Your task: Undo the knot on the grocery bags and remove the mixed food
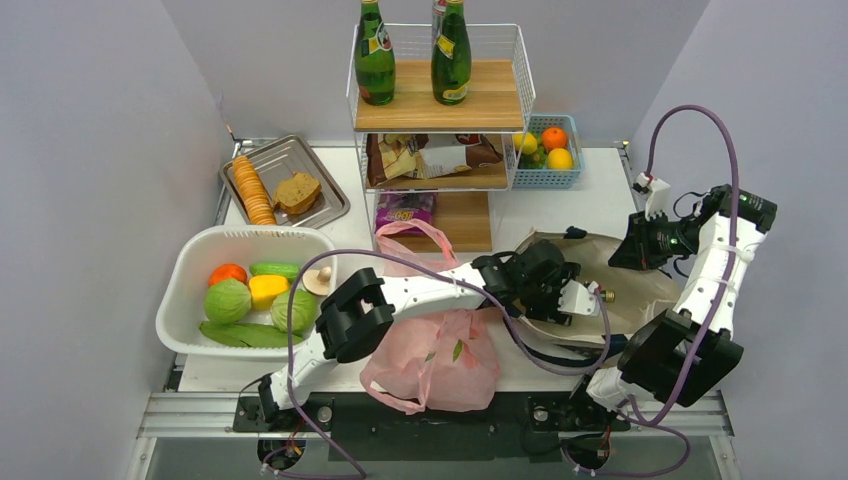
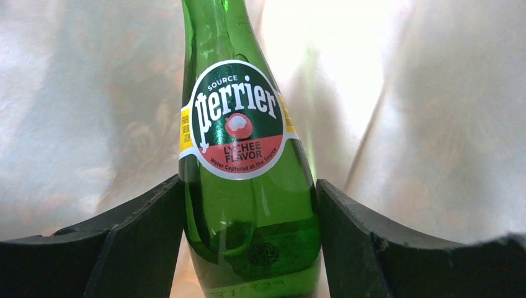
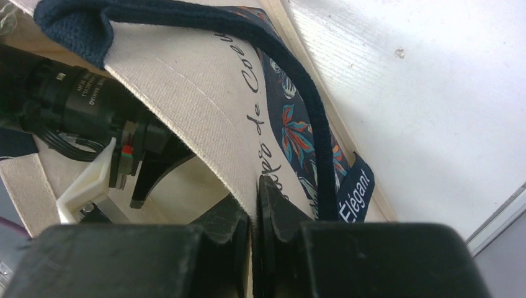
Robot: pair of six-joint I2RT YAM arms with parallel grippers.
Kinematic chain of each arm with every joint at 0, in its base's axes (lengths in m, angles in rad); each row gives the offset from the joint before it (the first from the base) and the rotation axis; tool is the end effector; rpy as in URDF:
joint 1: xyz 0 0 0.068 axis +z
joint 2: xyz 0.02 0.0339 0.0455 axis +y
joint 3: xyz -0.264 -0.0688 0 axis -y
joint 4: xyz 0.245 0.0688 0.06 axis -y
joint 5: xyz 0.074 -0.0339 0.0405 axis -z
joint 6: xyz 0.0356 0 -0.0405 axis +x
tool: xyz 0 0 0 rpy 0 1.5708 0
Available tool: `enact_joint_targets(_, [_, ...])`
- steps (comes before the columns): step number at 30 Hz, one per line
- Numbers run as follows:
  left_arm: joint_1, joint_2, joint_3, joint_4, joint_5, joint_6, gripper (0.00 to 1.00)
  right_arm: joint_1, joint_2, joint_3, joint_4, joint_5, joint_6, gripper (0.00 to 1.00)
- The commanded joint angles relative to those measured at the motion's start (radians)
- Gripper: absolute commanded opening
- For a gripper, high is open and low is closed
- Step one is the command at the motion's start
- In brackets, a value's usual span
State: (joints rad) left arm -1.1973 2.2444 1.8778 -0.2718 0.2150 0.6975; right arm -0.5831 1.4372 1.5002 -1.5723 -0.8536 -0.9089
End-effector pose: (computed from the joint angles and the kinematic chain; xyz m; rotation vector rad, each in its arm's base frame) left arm 0.1835 -0.4890 0.2232 1.8872 1.2074 -0.5123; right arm 0.2081 -0.1051 0.3532 -0.4247 2.3761 0.7557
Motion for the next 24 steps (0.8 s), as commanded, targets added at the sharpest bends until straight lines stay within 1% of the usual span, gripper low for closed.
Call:
enact_joint_targets(1, [0.008, -0.127, 0.123, 0.191, -0.068, -0.153, 0.0, -0.011, -0.003, 0.052, 0.01, -0.003, -0.015, 0.05])
enact_joint_targets(5, [0.024, -0.136, 0.159, 0.17, -0.068, -0.251, 0.0, -0.021, 0.015, 0.092, 0.016, 0.0, 0.011, 0.06])
enact_joint_targets(7, [0.045, -0.16, 0.151, 0.182, -0.025, -0.327, 0.0, -0.033, 0.028, 0.119, 0.022, 0.009, 0.019, 0.05])
enact_joint_targets(10, [0.085, -0.206, 0.121, 0.243, 0.072, -0.48, 0.0, -0.058, 0.047, 0.131, 0.023, 0.015, 0.017, 0.05])
enact_joint_targets(12, [0.098, -0.223, 0.119, 0.255, 0.104, -0.536, 0.0, -0.067, 0.056, 0.136, 0.021, 0.015, 0.016, 0.05])
enact_joint_targets(21, [0.11, -0.255, 0.141, 0.237, 0.12, -0.586, 0.0, -0.103, 0.092, 0.179, 0.019, 0.007, 0.052, 0.08])
enact_joint_targets(24, [0.126, -0.261, 0.135, 0.251, 0.115, -0.617, 0.0, -0.118, 0.103, 0.188, 0.013, 0.027, 0.04, 0.09])
